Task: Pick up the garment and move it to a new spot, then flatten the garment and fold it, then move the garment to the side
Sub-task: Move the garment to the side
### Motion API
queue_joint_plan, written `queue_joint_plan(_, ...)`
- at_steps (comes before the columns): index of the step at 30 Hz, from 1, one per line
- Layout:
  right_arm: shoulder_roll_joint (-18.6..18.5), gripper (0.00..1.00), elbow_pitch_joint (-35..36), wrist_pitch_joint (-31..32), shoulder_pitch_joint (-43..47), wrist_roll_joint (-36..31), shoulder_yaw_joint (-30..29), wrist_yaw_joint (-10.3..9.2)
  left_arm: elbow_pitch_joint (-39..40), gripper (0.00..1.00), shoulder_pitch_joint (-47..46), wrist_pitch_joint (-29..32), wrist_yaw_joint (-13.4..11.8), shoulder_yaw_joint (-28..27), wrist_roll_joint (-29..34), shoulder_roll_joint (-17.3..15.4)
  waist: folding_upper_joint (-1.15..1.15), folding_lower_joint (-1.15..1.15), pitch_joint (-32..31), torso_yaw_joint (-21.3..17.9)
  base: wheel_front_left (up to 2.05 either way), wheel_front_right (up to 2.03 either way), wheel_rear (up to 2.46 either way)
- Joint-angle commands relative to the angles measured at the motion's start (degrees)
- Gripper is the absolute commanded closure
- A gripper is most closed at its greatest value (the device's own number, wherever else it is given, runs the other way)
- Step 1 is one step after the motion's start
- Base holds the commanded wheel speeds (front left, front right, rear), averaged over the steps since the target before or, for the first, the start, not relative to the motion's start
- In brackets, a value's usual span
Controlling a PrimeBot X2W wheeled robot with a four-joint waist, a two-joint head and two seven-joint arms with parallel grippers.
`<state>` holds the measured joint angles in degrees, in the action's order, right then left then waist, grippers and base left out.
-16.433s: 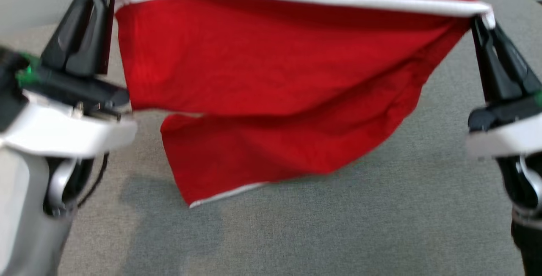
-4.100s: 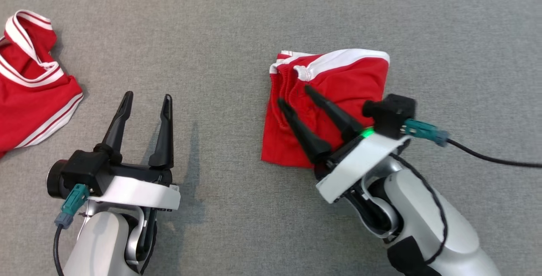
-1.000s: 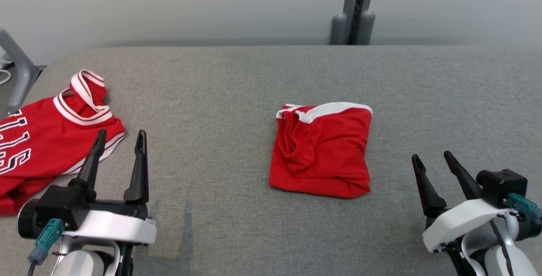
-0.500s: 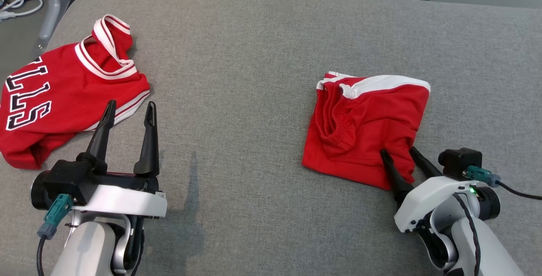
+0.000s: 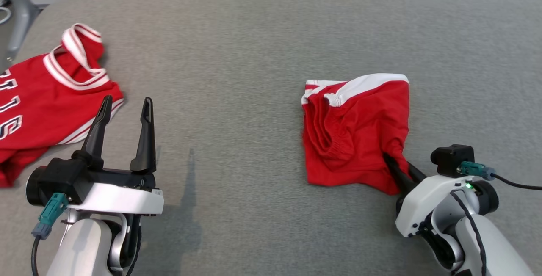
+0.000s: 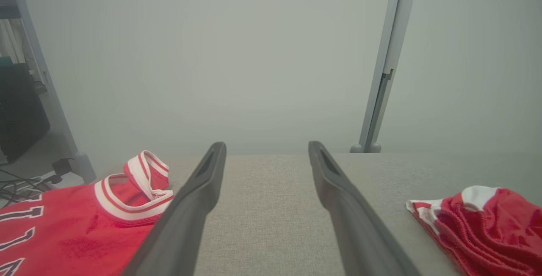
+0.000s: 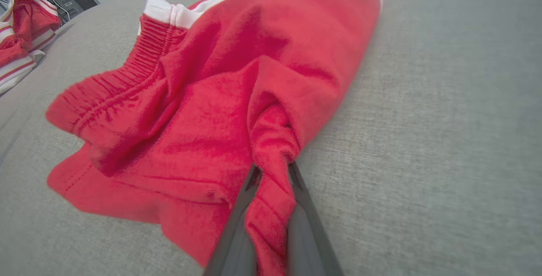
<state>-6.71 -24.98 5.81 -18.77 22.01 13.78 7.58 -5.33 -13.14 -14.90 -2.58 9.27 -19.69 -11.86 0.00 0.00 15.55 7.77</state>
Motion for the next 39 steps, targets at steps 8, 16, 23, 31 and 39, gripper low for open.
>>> queue_joint_plan(8, -6.95, 1.0, 3.24, -0.01, -2.04, -0.51, 3.91, -0.09, 3.35, 0.0, -1.01, 0.04, 0.44, 0.55, 1.18, -0.79, 0.0, 0.0, 3.38, -10.3, 0.0, 0.0, 0.0)
queue_joint_plan(16, -13.94, 1.0, -0.74, -3.97, -9.02, 2.63, 8.45, -0.09, 7.48, 0.0, -4.3, 3.07, 1.38, 1.85, 2.73, -3.39, 0.0, 0.0, 9.18, -21.67, 0.0, 0.0, 0.0)
queue_joint_plan(23, -17.79, 1.0, -8.81, -10.47, -19.14, 5.79, 13.28, -0.1, 11.26, 0.0, -8.69, 7.01, 2.84, 3.66, 4.54, -5.75, 0.0, 0.0, 15.62, -27.36, 0.0, 0.0, 0.0)
queue_joint_plan(31, -21.28, 1.0, -20.44, -16.99, -29.43, 7.54, 14.52, -0.1, 14.49, 0.0, -12.66, 10.16, 3.95, 5.12, 5.99, -7.51, 0.0, 0.0, 21.15, -29.06, 0.0, 0.0, 0.0)
queue_joint_plan(39, -20.52, 0.78, -31.89, -20.63, -36.88, 6.58, 10.05, -0.09, 15.13, 0.0, -14.56, 11.04, 4.03, 5.64, 6.21, -8.27, 0.0, 0.0, 23.18, -28.22, 0.0, 0.0, 0.0)
